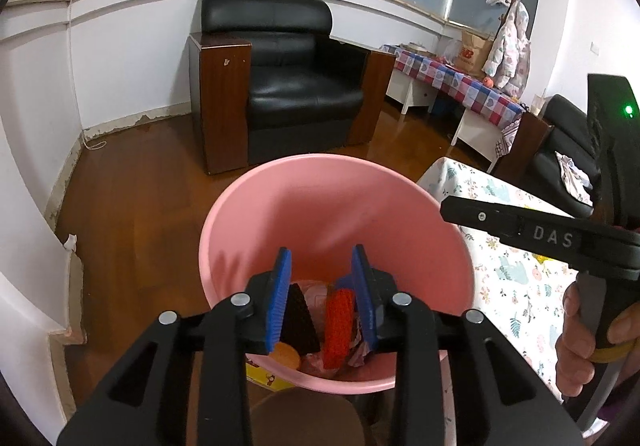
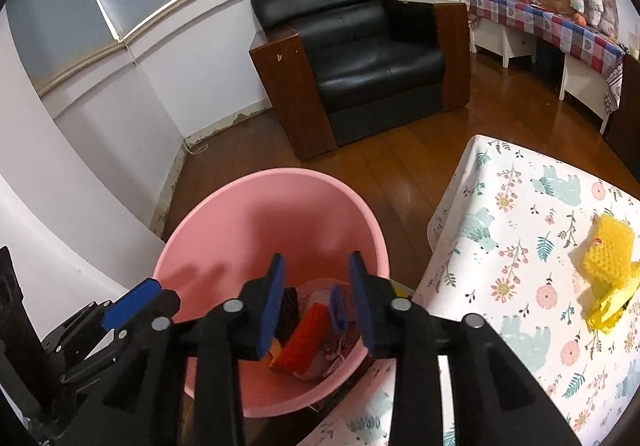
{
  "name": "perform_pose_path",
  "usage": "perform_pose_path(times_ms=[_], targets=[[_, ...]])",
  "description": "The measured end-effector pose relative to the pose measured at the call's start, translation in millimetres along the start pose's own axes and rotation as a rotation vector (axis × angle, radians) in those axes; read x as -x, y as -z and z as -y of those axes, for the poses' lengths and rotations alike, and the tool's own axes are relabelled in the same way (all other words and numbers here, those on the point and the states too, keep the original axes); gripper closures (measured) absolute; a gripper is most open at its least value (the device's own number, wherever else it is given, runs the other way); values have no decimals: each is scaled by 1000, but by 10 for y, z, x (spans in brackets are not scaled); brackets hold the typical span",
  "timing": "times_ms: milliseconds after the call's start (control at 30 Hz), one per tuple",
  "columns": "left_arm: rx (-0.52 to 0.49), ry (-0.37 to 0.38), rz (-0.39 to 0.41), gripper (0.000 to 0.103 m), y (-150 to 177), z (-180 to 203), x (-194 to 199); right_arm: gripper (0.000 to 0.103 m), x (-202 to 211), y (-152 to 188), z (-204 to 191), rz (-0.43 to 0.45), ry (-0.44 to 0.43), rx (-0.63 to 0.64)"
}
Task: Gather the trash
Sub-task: 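Carry the chip and blue net over the pink bucket and open both tools, then move both open tools back from the bucket toward the table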
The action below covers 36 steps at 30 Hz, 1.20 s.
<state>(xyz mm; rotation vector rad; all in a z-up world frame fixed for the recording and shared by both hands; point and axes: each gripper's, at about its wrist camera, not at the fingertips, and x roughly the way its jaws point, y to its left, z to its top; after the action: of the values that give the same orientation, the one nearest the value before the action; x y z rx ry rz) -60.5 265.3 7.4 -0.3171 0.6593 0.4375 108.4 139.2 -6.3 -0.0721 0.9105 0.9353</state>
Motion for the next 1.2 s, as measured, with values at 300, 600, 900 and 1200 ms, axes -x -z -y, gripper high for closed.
perform_pose_path(times_ms=[300,600,900,1200], targets=[[-9,27,18,72,2,130,109,69,282,221,32,38,38,34],[-52,57,13,72,11,402,123,69,551,475,396,42,101,-41],[-92,124,-1,72,-19,806,40,63,877,702,998,74,200,-202],[-184,211,-27,72,61,1327,-64,58,1193,895,1554,121,278,-356]])
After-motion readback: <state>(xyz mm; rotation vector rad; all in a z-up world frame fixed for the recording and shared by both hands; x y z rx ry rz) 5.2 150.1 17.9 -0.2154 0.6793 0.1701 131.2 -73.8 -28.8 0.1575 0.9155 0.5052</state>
